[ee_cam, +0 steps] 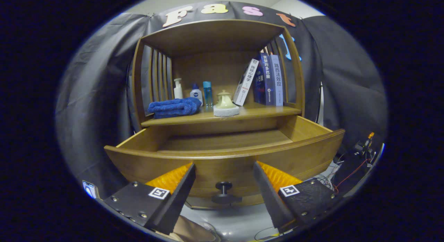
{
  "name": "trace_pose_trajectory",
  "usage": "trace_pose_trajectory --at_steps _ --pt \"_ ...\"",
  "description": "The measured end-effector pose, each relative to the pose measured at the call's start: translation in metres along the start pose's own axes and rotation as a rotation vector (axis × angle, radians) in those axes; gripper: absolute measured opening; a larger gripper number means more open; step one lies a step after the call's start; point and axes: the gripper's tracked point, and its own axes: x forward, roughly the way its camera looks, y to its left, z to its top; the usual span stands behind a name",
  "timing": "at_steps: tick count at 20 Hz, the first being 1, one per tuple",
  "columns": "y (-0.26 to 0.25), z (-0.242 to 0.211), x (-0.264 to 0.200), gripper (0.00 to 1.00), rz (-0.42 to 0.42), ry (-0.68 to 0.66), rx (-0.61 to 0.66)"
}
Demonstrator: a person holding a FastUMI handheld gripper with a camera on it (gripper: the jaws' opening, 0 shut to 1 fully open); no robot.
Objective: Pull open the drawer, take out the items inside it, and place them on the countertop above the cabinet.
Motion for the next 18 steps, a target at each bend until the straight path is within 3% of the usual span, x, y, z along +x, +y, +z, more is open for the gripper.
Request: trace_pose_trajectory --at_steps 18 --pt "0.001 0.021 0.048 0.99 0.014 -0.01 -0.026"
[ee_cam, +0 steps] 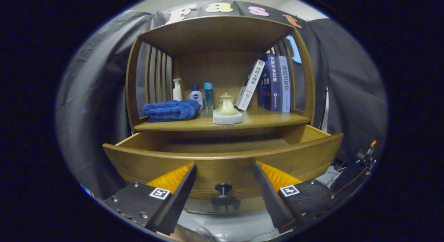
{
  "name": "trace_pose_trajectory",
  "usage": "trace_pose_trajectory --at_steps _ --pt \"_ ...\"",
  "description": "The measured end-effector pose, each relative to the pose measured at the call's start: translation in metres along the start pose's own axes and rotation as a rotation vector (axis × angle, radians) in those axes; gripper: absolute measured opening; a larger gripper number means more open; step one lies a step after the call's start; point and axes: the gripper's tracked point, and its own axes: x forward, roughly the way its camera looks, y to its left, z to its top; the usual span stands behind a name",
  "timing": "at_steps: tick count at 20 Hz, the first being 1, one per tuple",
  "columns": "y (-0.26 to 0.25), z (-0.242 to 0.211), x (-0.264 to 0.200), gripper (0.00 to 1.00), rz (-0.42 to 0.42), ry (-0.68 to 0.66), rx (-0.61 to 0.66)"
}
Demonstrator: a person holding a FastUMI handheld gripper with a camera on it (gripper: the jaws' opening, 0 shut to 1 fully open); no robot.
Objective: Pull open the drawer, take out the items inside it, and place them on the countertop above the cabinet.
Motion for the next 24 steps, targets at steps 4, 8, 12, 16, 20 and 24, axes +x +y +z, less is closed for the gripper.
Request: trace_pose_trajectory --at_steps 4,8,12,16,20,24 --pt "0.001 0.004 0.016 0.99 -0.001 0.003 -0.005" --pt "0.002 0.007 0.032 0.99 -0.007 0.001 -0.011" --pt "0.003 0.01 0.045 0.99 -0.01 -0.003 -0.019" --pt "0.004 0.013 0.055 0.99 -0.015 0.0 -0.022" --pt "0.005 0.014 0.065 0.99 -0.021 -0.004 -0.035" --pt "0.005 0.015 0.073 0.99 -0.023 -0.005 -0.048"
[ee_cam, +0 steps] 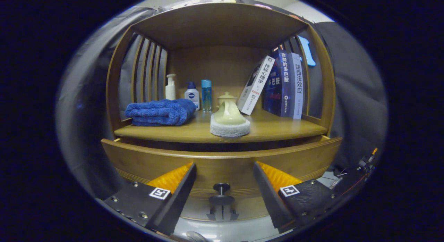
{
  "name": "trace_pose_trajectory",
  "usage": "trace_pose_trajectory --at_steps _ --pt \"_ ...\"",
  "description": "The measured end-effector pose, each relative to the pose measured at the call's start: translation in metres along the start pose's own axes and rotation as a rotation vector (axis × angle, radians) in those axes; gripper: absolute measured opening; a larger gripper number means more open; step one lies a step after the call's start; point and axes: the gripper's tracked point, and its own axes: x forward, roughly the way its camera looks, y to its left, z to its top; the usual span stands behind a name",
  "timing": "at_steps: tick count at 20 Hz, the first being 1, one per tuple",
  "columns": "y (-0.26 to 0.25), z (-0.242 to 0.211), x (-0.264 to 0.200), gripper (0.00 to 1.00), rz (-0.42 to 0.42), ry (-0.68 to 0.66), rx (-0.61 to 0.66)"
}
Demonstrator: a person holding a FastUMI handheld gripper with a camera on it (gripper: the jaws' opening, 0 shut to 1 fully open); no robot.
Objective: Pull open the drawer, take out the items inside it, and place them on the countertop above the cabinet.
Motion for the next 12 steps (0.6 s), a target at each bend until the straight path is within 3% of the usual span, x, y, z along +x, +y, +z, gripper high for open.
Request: trace_pose_trajectory --at_steps 12 --pt "0.0 0.005 0.027 0.99 0.0 0.007 -0.018"
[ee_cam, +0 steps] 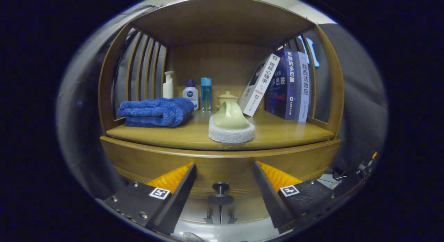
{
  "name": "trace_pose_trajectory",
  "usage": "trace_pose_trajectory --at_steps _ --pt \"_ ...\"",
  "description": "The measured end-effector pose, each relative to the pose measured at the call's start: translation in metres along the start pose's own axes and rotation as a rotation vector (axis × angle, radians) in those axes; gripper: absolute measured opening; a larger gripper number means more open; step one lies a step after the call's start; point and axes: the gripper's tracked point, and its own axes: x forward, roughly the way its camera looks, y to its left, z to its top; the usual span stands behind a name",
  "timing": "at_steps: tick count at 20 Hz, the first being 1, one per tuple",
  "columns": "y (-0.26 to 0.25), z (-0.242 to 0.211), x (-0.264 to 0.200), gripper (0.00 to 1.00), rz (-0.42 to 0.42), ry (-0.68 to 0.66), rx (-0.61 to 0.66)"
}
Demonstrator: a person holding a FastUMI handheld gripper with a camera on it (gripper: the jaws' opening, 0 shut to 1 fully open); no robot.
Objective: Pull open the drawer, take out the items inside it, and place them on the countertop above the cabinet.
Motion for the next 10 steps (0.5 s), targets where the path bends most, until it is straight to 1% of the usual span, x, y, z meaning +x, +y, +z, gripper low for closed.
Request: trace_pose_trajectory --at_steps 4,10 --pt "0.0001 0.0016 0.0058 0.99 0.004 -0.001 -0.004" --pt "-0.0014 -0.0004 0.0063 0.99 -0.003 -0.008 -0.049"
